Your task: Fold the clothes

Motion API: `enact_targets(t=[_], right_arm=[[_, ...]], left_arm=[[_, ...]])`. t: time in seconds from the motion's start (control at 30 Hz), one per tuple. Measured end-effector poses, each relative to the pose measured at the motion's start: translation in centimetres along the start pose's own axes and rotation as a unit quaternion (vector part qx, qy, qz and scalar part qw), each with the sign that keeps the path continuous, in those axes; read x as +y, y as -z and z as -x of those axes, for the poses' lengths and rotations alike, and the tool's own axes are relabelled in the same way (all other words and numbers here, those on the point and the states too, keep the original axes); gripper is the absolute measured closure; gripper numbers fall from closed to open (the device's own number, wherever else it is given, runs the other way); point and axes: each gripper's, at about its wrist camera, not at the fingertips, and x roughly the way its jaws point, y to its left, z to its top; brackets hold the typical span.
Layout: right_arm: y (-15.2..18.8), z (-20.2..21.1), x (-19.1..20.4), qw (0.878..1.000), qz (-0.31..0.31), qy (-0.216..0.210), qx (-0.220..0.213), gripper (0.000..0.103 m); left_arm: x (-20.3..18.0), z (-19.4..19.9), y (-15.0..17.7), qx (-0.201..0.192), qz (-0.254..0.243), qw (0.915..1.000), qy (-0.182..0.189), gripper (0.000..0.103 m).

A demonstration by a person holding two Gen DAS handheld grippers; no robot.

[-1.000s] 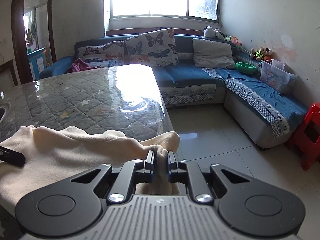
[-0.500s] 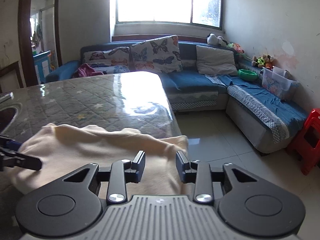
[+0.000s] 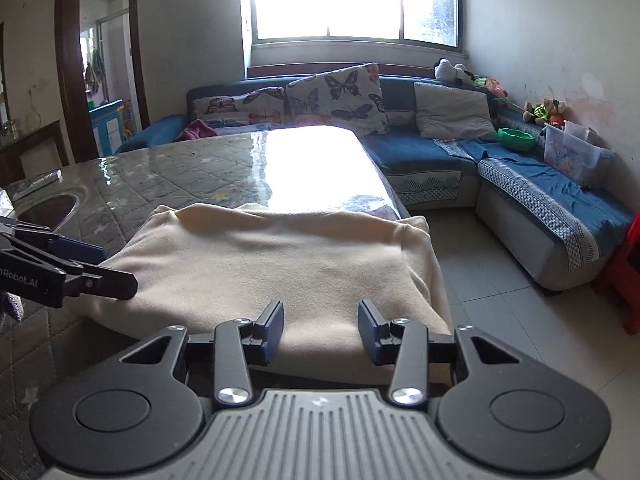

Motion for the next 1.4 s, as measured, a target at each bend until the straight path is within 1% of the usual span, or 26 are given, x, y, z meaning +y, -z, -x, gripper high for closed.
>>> enact_targets(t=[0.1,0.17,0.23,0.33,0.4,0.47,0.57,0.67,0.83,1.03,1.17,1.27,1.3,1.33,1.4], right_arm=[[-0.1,0.7,0.4,1.000,0.002,0.007,-0.012,0.058],[0.0,1.0,0.7,1.000,-0.006,0.002,-0.017,0.057],[0.3,0.9,0.9,1.000,-0.007,0.002,-0.015,0.054],[0.7,0.7,1.2,1.000,-0.001,0.009,-0.013,0.054],[0.8,0.8,1.6,1.000,0.003,0.013,-0.017,0.053],[0.7,1.2,2.0,1.000,0.004,0.010,-0.023,0.052],[0.6,1.6,2.8,0.999,0.007,0.004,-0.031,0.052],[0.9,1.2,3.9,0.999,0.017,-0.010,-0.026,0.052],[1.2,0.8,4.3,1.000,0.019,-0.010,-0.019,0.051],[0.1,1.1,5.4,0.998,0.025,-0.029,-0.041,0.050],[0.6,-0.3,6.4,0.998,0.028,-0.040,-0.026,0.050],[1.1,-0.5,6.8,0.998,0.036,-0.034,-0.028,0.047],[1.0,-0.4,6.8,0.998,0.036,-0.034,-0.028,0.044],[1.0,-0.2,6.8,0.998,0.035,-0.033,-0.029,0.039],[1.0,0.4,7.0,0.998,0.036,-0.032,-0.033,0.037]], left_arm=[[-0.3,0.5,0.3,-0.008,-0.007,0.9999,-0.005,0.014],[-0.5,0.6,0.5,-0.011,-0.014,0.9998,-0.009,0.014],[-0.7,0.5,0.8,-0.011,-0.019,0.9997,-0.013,0.013],[-0.8,0.3,1.0,-0.006,-0.017,0.9997,-0.015,0.013],[-0.9,0.5,1.1,-0.010,-0.018,0.9997,-0.016,0.013],[-0.9,0.8,1.3,-0.016,-0.019,0.9995,-0.021,0.013],[-0.8,0.7,1.4,-0.015,-0.015,0.9995,-0.023,0.013],[-0.9,0.6,1.5,-0.012,-0.015,0.9996,-0.023,0.013],[-0.8,1.0,1.8,-0.010,-0.014,0.9996,-0.023,0.013],[-0.3,1.4,1.7,-0.014,0.000,0.9994,-0.031,0.013],[-0.1,1.7,2.0,-0.012,0.001,0.9992,-0.037,0.011],[0.1,1.9,2.2,-0.011,-0.001,0.9992,-0.039,0.009],[0.1,2.0,2.3,-0.010,-0.001,0.9992,-0.039,0.008],[0.1,2.0,2.4,-0.010,0.000,0.9992,-0.039,0.008],[0.1,2.1,2.5,-0.010,0.003,0.9993,-0.037,0.005]])
